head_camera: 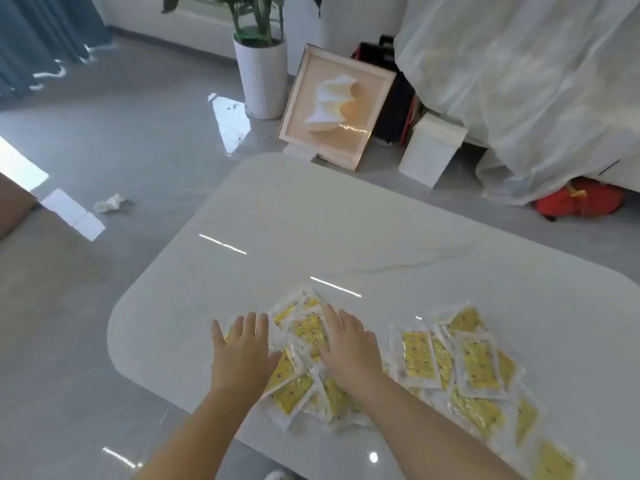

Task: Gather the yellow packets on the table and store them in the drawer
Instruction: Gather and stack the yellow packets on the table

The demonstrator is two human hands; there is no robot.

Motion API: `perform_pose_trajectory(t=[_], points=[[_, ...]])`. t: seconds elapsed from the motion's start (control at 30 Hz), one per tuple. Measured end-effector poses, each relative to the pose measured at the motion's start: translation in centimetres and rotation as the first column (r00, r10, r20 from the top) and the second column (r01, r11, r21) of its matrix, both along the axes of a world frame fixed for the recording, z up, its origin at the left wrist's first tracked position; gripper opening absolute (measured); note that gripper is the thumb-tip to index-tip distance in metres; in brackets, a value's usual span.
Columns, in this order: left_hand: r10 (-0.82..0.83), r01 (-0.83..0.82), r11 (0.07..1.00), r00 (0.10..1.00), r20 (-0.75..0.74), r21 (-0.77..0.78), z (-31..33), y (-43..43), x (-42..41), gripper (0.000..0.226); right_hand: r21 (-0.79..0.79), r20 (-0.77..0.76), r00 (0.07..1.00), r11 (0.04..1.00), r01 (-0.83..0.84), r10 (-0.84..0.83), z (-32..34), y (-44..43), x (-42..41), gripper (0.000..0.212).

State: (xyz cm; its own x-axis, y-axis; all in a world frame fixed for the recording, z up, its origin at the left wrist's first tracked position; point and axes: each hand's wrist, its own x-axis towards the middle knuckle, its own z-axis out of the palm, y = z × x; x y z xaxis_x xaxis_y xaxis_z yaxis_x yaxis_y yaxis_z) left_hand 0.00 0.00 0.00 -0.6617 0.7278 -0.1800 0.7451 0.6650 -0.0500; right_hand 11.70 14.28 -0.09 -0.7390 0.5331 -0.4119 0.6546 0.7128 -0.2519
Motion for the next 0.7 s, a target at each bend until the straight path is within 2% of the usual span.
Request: perform_pose_trajectory(t=[0.1, 0.2, 0.37, 0.43, 0.5, 0.57, 0.63, 0.7], points=[[-0.060, 0.068, 0.980, 0.997, 0.048, -0.188, -3.2, -0.2, -0.9, 0.072, -0.030, 0.024, 0.997, 0.997, 0.077, -0.076, -2.8, -0.1, -1.6, 0.076], [-0.064, 0.093, 0.972, 0.988, 0.142, -0.214, -5.3, -0.4, -1.4, 0.077, -0.025, 0.026, 0.983, 0.983, 0.182, -0.181, -4.6, -0.4, -3.1, 0.076], [-0.020, 0.093, 0.959, 0.965, 0.261, -0.268, -6.8, 0.7, -2.4, 0.081, 0.080, 0.028, 0.950, 0.948, 0.309, -0.312, -6.1, -0.7, -5.4, 0.066], [0.030, 0.075, 0.952, 0.941, 0.336, -0.298, -6.7, 1.0, -2.8, 0.070, 0.043, 0.025, 0.933, 0.932, 0.359, -0.360, -6.3, -0.7, -6.0, 0.064], [0.092, 0.037, 0.957, 0.902, 0.421, -0.289, -6.1, 1.1, -3.5, 0.044, -0.078, 0.010, 0.896, 0.893, 0.443, -0.444, -6.3, -0.4, -6.3, 0.062], [0.141, -0.017, 0.967, 0.865, 0.482, -0.253, -5.5, 0.9, -4.5, 0.027, -0.205, 0.026, 0.877, 0.856, 0.474, -0.479, -6.2, 0.2, -6.3, 0.051], [0.185, -0.100, 0.974, 0.870, 0.458, -0.203, -5.2, 0.2, -5.5, 0.020, -0.222, 0.029, 0.919, 0.894, 0.388, -0.392, -5.9, 1.0, -6.2, 0.031], [0.283, -0.237, 0.958, 0.869, 0.406, -0.161, -5.5, -1.0, -6.0, 0.025, -0.175, 0.034, 0.954, 0.938, 0.300, -0.298, -5.6, 2.0, -6.0, 0.026]])
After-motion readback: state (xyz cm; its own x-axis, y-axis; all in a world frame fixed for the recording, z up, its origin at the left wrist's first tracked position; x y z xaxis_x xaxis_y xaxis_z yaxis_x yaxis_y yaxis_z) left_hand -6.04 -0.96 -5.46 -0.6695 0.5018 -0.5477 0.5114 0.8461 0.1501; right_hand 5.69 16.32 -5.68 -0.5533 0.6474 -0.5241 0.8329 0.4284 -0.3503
